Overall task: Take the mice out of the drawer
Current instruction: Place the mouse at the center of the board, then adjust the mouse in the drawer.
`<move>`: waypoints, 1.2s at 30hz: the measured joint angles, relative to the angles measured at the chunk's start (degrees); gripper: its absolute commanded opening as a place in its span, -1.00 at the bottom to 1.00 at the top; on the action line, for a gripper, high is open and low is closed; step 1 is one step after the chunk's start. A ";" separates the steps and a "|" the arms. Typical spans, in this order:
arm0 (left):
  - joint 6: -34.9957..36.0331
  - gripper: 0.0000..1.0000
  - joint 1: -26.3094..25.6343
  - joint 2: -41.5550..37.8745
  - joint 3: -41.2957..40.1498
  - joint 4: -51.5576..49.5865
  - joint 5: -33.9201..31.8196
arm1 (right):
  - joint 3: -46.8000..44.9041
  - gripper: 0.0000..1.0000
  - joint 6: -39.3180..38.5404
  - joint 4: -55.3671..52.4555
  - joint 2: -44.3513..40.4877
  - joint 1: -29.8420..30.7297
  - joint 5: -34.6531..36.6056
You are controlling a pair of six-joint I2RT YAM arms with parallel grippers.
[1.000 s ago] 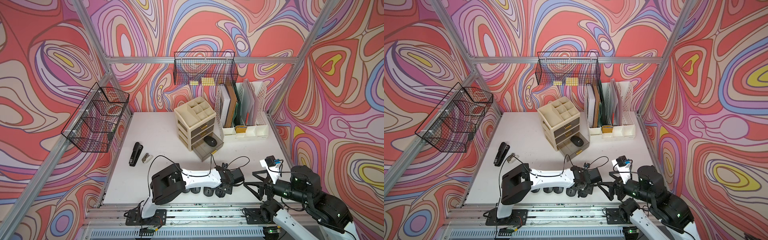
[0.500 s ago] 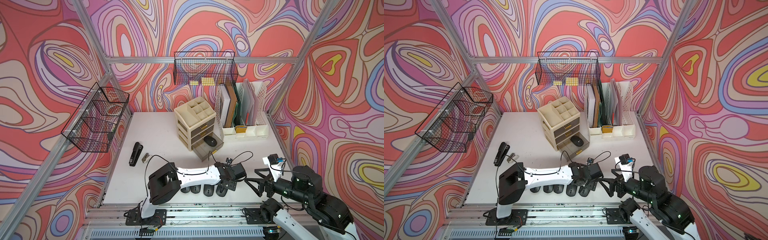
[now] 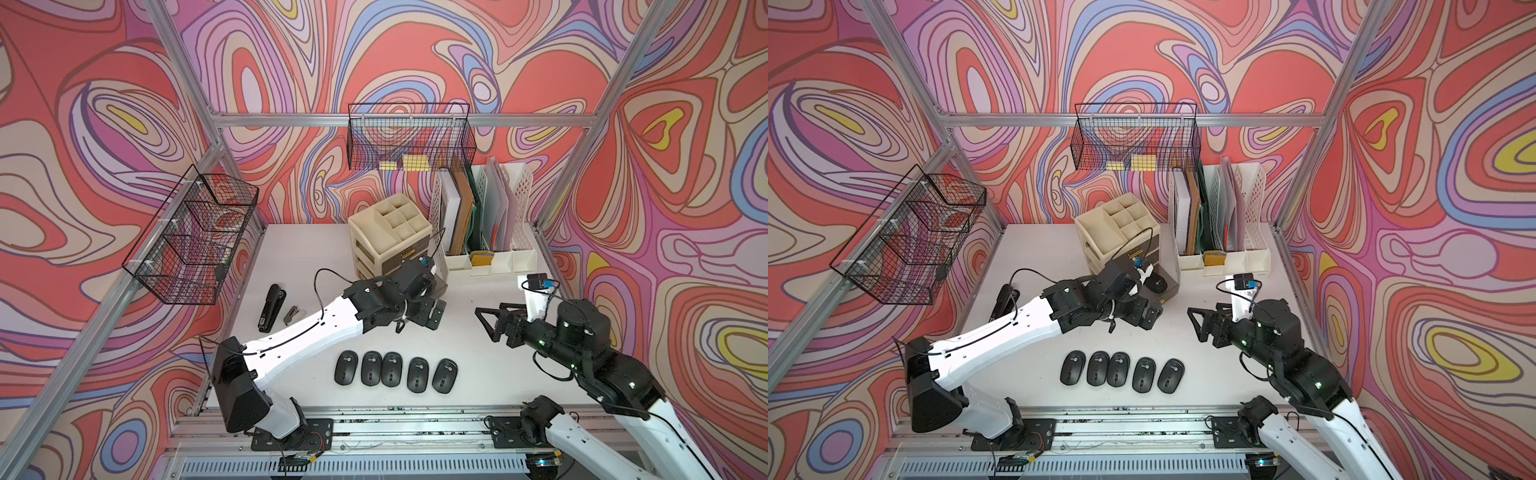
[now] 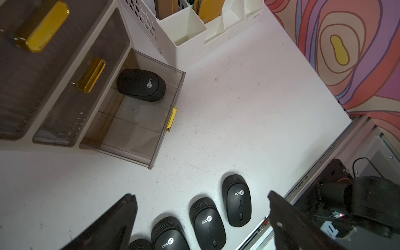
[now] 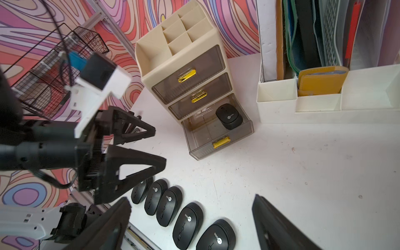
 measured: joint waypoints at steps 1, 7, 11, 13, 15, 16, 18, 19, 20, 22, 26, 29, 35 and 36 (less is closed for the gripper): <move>2.27 0.99 1.11 -0.48 0.00 0.00 1.25 | -0.48 0.80 0.17 1.46 2.27 0.00 0.50; 11.93 0.99 7.78 -3.96 0.02 -1.31 8.46 | -1.11 0.66 0.37 11.65 16.59 0.00 2.54; 14.75 0.99 15.82 -5.42 0.07 -2.10 14.78 | -1.09 0.46 0.63 19.56 26.21 0.02 2.60; 15.72 0.99 19.30 -5.35 0.13 -2.51 16.81 | -1.09 0.28 0.85 23.04 30.67 0.02 2.64; 16.37 0.99 21.70 -5.27 0.13 -2.93 18.45 | -1.09 0.03 1.31 26.47 34.84 0.00 2.91; 16.63 0.99 22.38 -5.27 0.13 -2.95 19.26 | -1.09 -0.11 1.60 27.98 36.76 0.00 3.21; 16.81 0.99 23.47 -5.31 -0.17 -2.60 20.90 | -0.79 -0.40 1.99 30.23 40.09 0.02 3.74; 16.81 0.99 24.02 -5.40 -0.66 -2.21 21.73 | -0.35 -0.53 2.73 31.39 42.10 0.00 4.07; 16.79 0.99 24.46 -5.44 -1.22 -1.79 22.36 | 0.17 -0.70 3.02 32.26 43.65 0.00 4.13; 16.70 0.99 25.77 -5.53 -2.64 -1.22 23.47 | 1.05 -1.00 4.63 35.04 46.93 -0.02 4.15; 16.59 0.99 28.02 -5.84 -4.11 -1.09 23.96 | 1.29 -1.00 8.79 41.03 51.71 -0.50 3.96; 16.59 0.99 28.94 -6.75 -4.50 -0.98 23.93 | 1.44 -1.00 12.50 45.64 55.71 -1.46 3.67; 16.61 0.99 29.03 -10.25 -5.51 -0.63 23.50 | 3.87 -1.00 17.79 50.29 63.01 -2.56 4.09; 16.61 0.99 29.05 -10.71 -5.62 -0.61 23.43 | 4.74 -1.00 18.25 50.47 64.04 -2.60 4.20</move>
